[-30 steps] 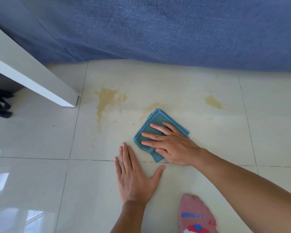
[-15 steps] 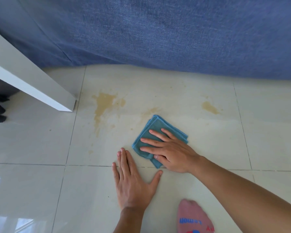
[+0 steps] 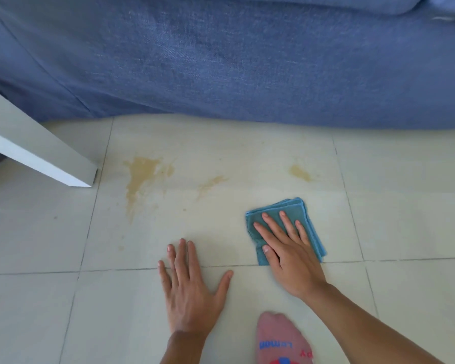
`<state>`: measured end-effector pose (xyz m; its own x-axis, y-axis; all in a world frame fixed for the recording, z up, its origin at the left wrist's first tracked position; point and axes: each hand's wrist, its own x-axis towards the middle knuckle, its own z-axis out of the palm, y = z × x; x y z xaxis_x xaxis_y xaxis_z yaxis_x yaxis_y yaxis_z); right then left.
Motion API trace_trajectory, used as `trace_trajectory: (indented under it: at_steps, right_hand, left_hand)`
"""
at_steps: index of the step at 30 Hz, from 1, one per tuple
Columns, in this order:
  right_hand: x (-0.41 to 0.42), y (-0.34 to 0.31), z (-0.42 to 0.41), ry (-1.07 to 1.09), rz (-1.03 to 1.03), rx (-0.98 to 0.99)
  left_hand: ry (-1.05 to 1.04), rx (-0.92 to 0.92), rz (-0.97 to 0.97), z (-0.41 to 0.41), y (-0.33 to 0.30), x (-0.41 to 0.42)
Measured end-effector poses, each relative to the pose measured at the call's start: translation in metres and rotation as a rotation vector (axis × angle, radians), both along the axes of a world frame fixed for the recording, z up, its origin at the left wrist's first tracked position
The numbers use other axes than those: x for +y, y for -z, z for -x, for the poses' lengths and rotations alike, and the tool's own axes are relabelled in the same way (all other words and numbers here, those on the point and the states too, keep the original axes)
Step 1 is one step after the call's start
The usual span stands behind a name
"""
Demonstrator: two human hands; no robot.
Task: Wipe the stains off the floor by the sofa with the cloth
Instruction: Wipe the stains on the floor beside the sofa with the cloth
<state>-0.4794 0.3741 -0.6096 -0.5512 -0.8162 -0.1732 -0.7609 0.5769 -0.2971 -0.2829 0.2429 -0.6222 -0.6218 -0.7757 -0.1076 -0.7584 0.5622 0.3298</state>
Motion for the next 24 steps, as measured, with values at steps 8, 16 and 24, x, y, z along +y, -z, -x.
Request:
trace_trajectory:
  at_steps: [8, 16, 24]
  right_hand:
    - [0.037, 0.001, 0.008, 0.169, -0.039, 0.014]
    - [0.057, 0.000, 0.020, 0.305, -0.042, 0.018]
    - [0.032, -0.001, 0.051, 0.206, -0.055, -0.034]
  left_hand:
    - [0.162, 0.070, 0.071, 0.041, -0.007, 0.003]
    - [0.195, 0.012, 0.020, 0.098, -0.006, 0.019]
    - [0.182, -0.003, 0.041, 0.101, -0.001, 0.020]
